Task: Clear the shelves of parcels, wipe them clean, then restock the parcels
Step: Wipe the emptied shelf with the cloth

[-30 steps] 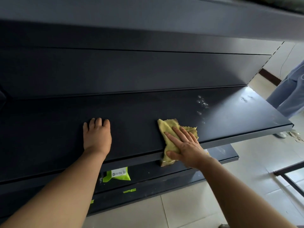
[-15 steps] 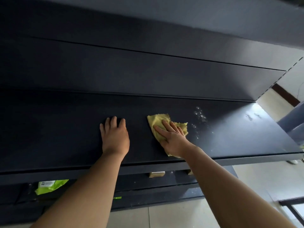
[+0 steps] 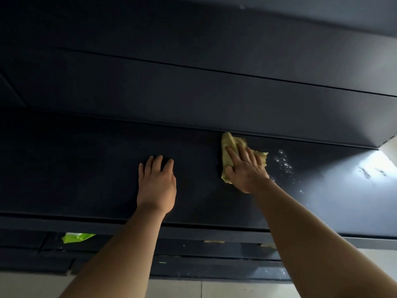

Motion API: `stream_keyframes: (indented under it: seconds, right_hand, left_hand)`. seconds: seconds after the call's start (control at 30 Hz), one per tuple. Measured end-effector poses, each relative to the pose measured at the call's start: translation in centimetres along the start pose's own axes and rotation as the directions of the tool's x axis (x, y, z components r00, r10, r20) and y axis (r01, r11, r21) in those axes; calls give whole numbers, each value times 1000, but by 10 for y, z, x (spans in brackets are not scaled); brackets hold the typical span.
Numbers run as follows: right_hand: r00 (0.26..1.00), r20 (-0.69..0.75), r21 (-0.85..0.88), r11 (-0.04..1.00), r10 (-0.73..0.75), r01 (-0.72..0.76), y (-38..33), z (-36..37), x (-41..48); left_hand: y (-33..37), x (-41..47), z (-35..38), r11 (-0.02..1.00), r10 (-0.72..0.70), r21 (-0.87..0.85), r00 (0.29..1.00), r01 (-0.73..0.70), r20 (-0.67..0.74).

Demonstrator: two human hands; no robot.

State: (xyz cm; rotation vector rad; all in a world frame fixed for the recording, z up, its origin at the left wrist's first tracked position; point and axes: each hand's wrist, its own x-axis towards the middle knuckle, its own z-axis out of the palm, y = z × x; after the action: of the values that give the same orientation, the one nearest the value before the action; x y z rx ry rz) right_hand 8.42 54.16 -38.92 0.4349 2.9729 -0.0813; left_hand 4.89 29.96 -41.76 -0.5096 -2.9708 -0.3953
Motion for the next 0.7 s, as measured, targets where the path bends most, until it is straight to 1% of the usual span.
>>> stream_keyframes:
  seconds: [0.07,0.1,0.17,0.3,0.37,0.4,0.5,0.6,0.7]
  right_hand:
    - [1000,-28,-127,992,10,-14,-6,1,-1]
    - [1000,-25,-135,991,-9,5,-14,-1,1]
    - [997,-8,-92,993,-72,71,-31,-4,5]
    - [956,26,6,957,-291,291,-68,-9,28]
    - [939,48,18,941,-339,339,-85,-10,42]
    - [939,59,22,940,-340,340,-90,-10,48]
    - [958,77,48,961,-277,274,-90,-10,63]
    - [987,61,72,987,-149,145,-69,-12,69]
    - [998,62,101,995,-19,13,-34,-13,65]
  left_hand:
    - [1,-1,0,1000,-6,7,1000,6,1]
    - [1,-1,1,1000,-10,10,1000,10,0]
    - [1,-2,2,1000,-11,11,1000,11,-2]
    - [2,1,2,1000,-15,15,1000,16,-17]
    - [1,1,3,1000,-16,17,1000,16,-26]
    - [0,0,3,1000,-15,16,999,15,-31]
    - [0,-1,3,1000,-9,3,999,9,-36]
    - [-1,0,3,1000,-5,7,999,6,-36]
    - [-2,0,3,1000,-12,-6,999,12,-45]
